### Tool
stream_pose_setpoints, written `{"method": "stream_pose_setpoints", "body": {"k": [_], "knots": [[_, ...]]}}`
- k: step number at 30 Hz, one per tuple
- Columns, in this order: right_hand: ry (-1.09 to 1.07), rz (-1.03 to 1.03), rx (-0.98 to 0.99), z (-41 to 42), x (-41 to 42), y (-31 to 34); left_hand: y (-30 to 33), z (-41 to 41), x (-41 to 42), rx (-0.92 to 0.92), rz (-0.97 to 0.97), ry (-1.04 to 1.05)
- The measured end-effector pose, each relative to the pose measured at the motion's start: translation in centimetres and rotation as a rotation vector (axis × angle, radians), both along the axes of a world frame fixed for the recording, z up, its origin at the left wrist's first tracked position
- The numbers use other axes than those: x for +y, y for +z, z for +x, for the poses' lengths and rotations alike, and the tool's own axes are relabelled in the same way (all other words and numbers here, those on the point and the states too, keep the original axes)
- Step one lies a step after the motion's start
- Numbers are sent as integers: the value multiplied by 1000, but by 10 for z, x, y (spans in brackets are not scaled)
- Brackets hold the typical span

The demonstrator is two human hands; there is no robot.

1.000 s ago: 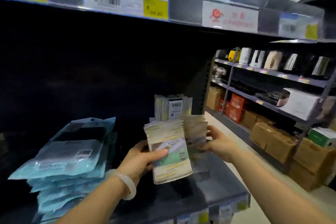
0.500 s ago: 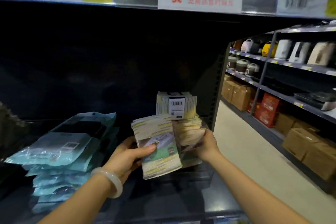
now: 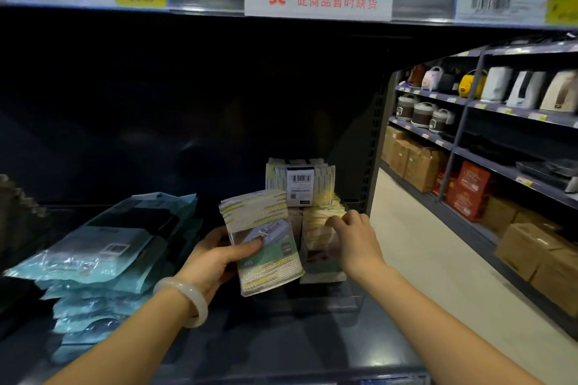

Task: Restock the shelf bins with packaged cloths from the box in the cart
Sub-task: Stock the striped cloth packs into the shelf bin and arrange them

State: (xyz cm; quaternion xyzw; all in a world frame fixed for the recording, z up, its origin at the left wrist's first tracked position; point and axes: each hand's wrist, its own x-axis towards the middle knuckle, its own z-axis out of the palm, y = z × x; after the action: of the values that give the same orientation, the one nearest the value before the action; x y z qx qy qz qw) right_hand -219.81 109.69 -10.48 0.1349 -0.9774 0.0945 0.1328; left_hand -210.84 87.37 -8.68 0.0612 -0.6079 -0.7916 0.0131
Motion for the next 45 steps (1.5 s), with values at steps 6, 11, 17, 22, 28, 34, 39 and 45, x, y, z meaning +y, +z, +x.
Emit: {"method": "stream_pose_setpoints", "body": {"k": [6,11,17,22,28,34,39,45], "knots": [[-28,-2,20,-6,9,7,2,-12,9,17,-54,23],[-21,-110,-36,-9,14,10,-1,-29,23,28,-213,10],[40,-162,-65,-11,26,13,5,-42,33,48,-548,35],[209,-161,-28,-10,17,19,6,-53,27,133,-714,-32],[224,-206,13,-18,-6,4,-7,-66,26,91,-1190,2],[249,-103,153,-25,-15,-15,-19,-68,31,90,-1580,95],[266,-51,190,-26,-16,-26,-28,-70,35,22,-1642,49],[254,-54,216,-28,-11,-32,-31,-67,42,-14,-1596,62]]}}
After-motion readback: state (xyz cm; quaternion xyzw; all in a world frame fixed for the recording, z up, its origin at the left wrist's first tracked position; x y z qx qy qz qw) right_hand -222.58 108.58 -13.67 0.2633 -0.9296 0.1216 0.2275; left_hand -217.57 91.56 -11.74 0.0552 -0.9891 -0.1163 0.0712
